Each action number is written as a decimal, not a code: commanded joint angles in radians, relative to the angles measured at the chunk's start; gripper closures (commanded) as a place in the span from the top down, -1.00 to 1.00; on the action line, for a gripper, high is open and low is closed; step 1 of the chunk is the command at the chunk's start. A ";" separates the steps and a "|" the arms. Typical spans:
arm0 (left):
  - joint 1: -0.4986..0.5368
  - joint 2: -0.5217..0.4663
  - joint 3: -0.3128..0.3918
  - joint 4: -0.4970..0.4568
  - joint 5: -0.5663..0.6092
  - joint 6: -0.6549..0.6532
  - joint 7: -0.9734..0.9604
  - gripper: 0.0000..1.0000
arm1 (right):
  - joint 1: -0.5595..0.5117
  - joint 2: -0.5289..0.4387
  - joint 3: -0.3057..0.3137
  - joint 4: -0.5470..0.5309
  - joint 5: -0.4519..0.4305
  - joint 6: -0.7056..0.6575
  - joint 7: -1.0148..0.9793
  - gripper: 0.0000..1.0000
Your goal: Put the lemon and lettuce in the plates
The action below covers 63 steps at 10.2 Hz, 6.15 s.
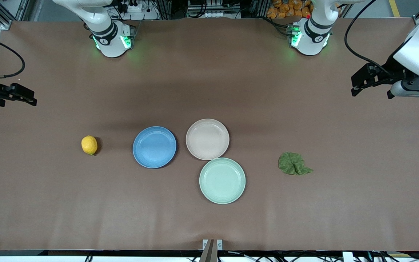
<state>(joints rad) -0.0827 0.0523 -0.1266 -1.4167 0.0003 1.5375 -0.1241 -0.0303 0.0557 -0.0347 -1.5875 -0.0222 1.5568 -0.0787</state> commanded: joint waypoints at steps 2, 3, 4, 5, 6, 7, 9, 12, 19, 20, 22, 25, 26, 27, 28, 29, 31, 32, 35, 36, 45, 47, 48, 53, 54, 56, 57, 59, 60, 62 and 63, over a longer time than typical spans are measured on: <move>-0.015 0.011 -0.002 -0.001 -0.011 -0.002 0.012 1.00 | -0.042 0.021 0.009 -0.005 0.036 0.005 0.002 1.00; -0.011 0.011 -0.002 -0.001 -0.023 -0.002 0.014 1.00 | -0.046 0.038 0.009 -0.005 0.036 0.006 0.002 1.00; -0.003 0.012 -0.001 -0.004 -0.037 -0.003 0.020 1.00 | -0.049 0.058 0.009 -0.005 0.036 0.015 0.002 1.00; -0.002 0.012 -0.001 -0.007 -0.039 -0.002 0.024 1.00 | -0.049 0.073 0.009 -0.009 0.036 0.037 0.002 1.00; -0.011 0.015 -0.001 -0.005 -0.037 0.000 0.026 1.00 | -0.048 0.085 0.009 -0.023 0.038 0.063 0.004 1.00; -0.011 0.030 -0.001 -0.005 -0.037 0.007 0.026 1.00 | -0.048 0.093 0.009 -0.034 0.036 0.080 0.004 1.00; -0.015 0.066 -0.001 -0.005 -0.037 0.029 0.017 1.00 | -0.048 0.122 0.009 -0.028 0.025 0.118 0.001 1.00; -0.014 0.112 -0.001 -0.007 -0.039 0.073 0.015 1.00 | -0.056 0.150 0.009 -0.023 0.016 0.155 0.000 1.00; -0.019 0.259 -0.001 -0.007 -0.034 0.165 0.011 1.00 | -0.059 0.182 0.009 -0.086 0.022 0.245 0.004 1.00; -0.020 0.288 -0.001 -0.007 -0.036 0.196 0.008 1.00 | -0.059 0.182 0.010 -0.116 0.022 0.287 0.004 1.00; -0.032 0.339 -0.001 -0.007 -0.037 0.234 0.006 1.00 | -0.059 0.182 0.009 -0.176 0.022 0.366 0.004 1.00; -0.061 0.383 -0.001 -0.007 -0.026 0.289 -0.073 1.00 | -0.054 0.179 0.010 -0.285 0.024 0.524 0.004 1.00; -0.072 0.399 0.001 -0.007 -0.025 0.300 -0.101 1.00 | -0.049 0.178 0.010 -0.333 0.024 0.593 0.005 1.00; -0.083 0.411 -0.001 -0.007 -0.025 0.305 -0.123 1.00 | -0.049 0.178 0.012 -0.382 0.025 0.662 0.010 1.00; -0.086 0.422 0.001 -0.007 -0.025 0.306 -0.146 1.00 | -0.048 0.178 0.012 -0.431 0.025 0.740 0.013 1.00; -0.088 0.438 0.001 -0.005 -0.025 0.308 -0.160 1.00 | -0.048 0.181 0.013 -0.481 0.027 0.817 0.013 1.00; -0.088 0.469 0.001 -0.005 -0.023 0.351 -0.160 1.00 | -0.037 0.184 0.015 -0.560 0.028 0.931 0.014 1.00; -0.088 0.483 0.005 -0.004 -0.023 0.365 -0.160 1.00 | -0.031 0.191 0.015 -0.597 0.031 0.994 0.016 1.00; -0.075 0.518 0.015 -0.002 -0.016 0.385 -0.170 1.00 | -0.011 0.239 0.013 -0.632 0.033 1.092 0.030 1.00; -0.075 0.532 0.027 -0.002 -0.002 0.388 -0.205 1.00 | -0.011 0.275 0.013 -0.634 0.033 1.147 0.030 1.00; -0.123 0.664 0.025 -0.025 0.125 0.547 -0.580 1.00 | -0.006 0.412 0.015 -0.689 0.033 1.379 0.030 1.00; -0.114 0.698 0.025 -0.025 0.125 0.604 -0.633 1.00 | -0.006 0.421 0.015 -0.689 0.033 1.385 0.030 1.00; -0.109 0.707 0.025 -0.028 0.125 0.627 -0.640 1.00 | -0.006 0.432 0.015 -0.690 0.033 1.397 0.030 1.00; -0.103 0.713 0.027 -0.159 0.145 0.795 -0.638 1.00 | -0.003 0.435 0.015 -0.689 0.033 1.385 0.031 -0.17; -0.103 0.713 0.027 -0.162 0.145 0.800 -0.638 1.00 | -0.003 0.435 0.015 -0.689 0.033 1.384 0.031 -0.24; -0.104 0.724 0.027 -0.162 0.147 0.803 -0.638 1.00 | -0.003 0.432 0.015 -0.684 0.033 1.382 0.028 -0.28; -0.106 0.728 0.027 -0.162 0.150 0.808 -0.638 1.00 | -0.003 0.425 0.018 -0.681 0.033 1.372 0.028 -0.29; -0.106 0.736 0.027 -0.162 0.164 0.813 -0.638 1.00 | -0.002 0.412 0.018 -0.663 0.033 1.314 0.028 -0.30; -0.103 0.736 0.027 -0.160 0.165 0.813 -0.640 0.11 | -0.002 0.402 0.019 -0.646 0.034 1.262 0.030 -0.31; -0.103 0.735 0.027 -0.160 0.167 0.813 -0.638 -1.00 | 0.000 0.380 0.024 -0.597 0.034 1.139 0.062 -0.31; -0.104 0.729 0.027 -0.160 0.167 0.813 -0.638 -1.00 | 0.001 0.371 0.038 -0.571 0.034 1.085 0.085 -0.31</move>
<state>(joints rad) -0.1892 0.7874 -0.1018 -1.5680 0.1334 2.3406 -0.7316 -0.0347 0.4642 -0.0134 -2.1814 -0.0035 2.7169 -0.0298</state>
